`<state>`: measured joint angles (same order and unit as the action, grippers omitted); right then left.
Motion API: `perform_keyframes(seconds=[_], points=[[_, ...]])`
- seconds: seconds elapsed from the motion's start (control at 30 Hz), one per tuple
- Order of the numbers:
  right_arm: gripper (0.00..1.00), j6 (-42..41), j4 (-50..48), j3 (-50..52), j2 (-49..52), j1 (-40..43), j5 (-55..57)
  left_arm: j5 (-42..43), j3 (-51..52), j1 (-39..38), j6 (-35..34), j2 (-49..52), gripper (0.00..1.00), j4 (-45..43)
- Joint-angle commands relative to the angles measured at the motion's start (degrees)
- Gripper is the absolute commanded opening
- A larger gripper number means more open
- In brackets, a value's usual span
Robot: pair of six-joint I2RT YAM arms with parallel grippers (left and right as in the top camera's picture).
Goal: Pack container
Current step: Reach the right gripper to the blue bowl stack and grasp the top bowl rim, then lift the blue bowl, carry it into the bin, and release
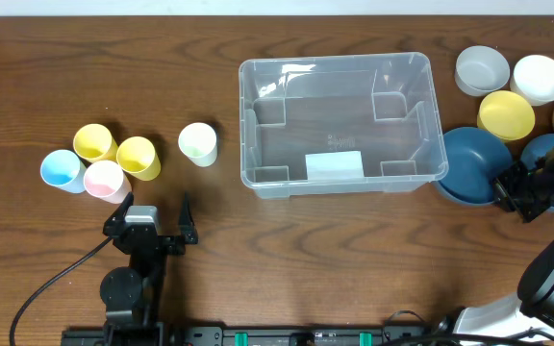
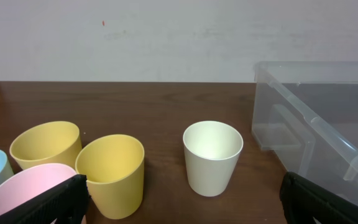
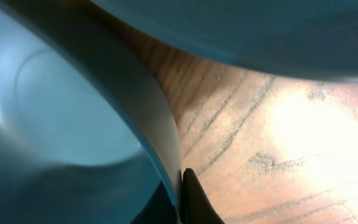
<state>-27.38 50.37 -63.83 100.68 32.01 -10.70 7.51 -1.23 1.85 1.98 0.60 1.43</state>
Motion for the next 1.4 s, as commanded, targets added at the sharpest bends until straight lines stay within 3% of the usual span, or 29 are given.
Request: perform_keyframes(seconds=[0.0, 0.37, 0.67, 0.83, 1.1, 1.37], points=[[0.01, -1.2, 1.0, 0.3, 0.1, -0.2, -0.1, 0.9, 1.0, 0.3, 0.8, -0.3, 0.98, 1.9], [0.01, -2.0, 3.1, -3.0, -6.3, -0.2, -0.1, 0.9, 1.0, 0.3, 0.8, -0.3, 0.98, 1.9], [0.01, -1.9, 12.3, -20.8, -16.3, -0.1, 4.9, 0.9, 1.0, 0.3, 0.8, -0.3, 0.98, 1.9], [0.01, -1.9, 15.9, -30.6, -19.9, -1.5, 1.1, 0.9, 1.0, 0.3, 0.8, -0.3, 0.98, 1.9], [0.01, -1.5, 13.6, -32.5, -22.8, -17.2, -2.6, 0.9, 1.0, 0.3, 0.8, -0.3, 0.98, 1.9], [0.01, -1.4, 11.9, -32.3, -14.8, -31.6, 3.4, 0.9, 1.0, 0.3, 0.8, -0.3, 0.98, 1.9]])
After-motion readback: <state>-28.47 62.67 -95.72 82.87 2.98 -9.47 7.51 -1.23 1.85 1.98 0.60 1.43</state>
